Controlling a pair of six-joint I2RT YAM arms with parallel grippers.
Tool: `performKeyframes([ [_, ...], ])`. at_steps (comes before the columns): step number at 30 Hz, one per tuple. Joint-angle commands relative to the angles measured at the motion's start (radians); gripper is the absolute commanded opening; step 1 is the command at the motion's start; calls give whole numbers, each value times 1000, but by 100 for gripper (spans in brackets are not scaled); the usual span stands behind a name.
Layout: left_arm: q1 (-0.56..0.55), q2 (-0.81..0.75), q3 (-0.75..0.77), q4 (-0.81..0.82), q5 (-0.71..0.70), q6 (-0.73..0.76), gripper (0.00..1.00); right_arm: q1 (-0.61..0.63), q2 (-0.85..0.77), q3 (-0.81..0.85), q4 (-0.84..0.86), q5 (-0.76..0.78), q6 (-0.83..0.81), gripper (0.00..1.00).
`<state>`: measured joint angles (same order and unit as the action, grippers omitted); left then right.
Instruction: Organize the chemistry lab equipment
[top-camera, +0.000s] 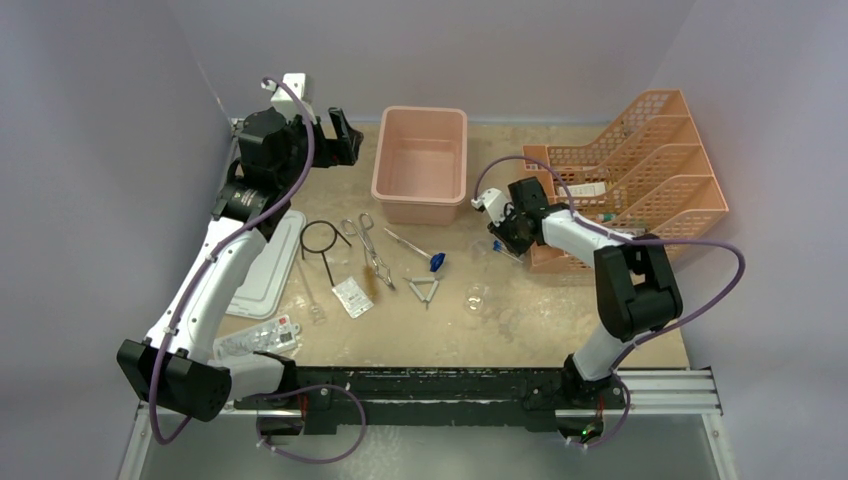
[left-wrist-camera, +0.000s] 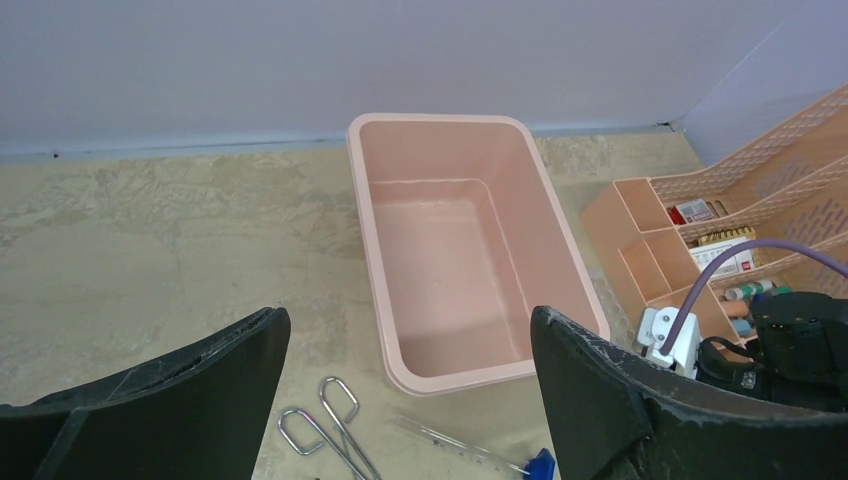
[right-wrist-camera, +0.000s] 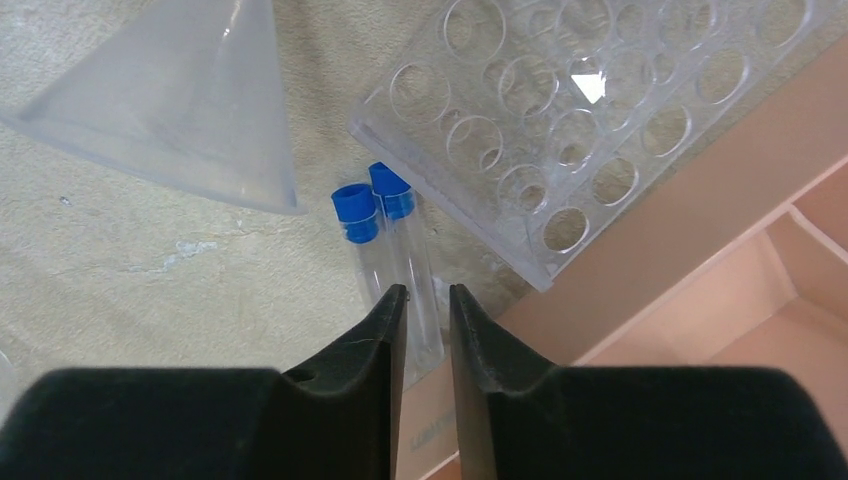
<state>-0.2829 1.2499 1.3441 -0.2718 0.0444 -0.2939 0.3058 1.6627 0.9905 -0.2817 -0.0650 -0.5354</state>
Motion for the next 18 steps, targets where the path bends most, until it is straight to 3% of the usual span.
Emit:
performKeyframes([
  [1,-6,-26,2,23,-9,24,89,-3,19,-7,20,17,-15,23],
  [8,-6,-26,-1,23,-13,29,89,-2,33,-18,30,15,-21,23],
  [13,-6,-26,-4,23,-16,33,89,-2,40,-26,33,-6,-33,32],
  [18,-5,-26,-5,25,-16,33,89,-3,53,-29,17,-50,-41,34],
])
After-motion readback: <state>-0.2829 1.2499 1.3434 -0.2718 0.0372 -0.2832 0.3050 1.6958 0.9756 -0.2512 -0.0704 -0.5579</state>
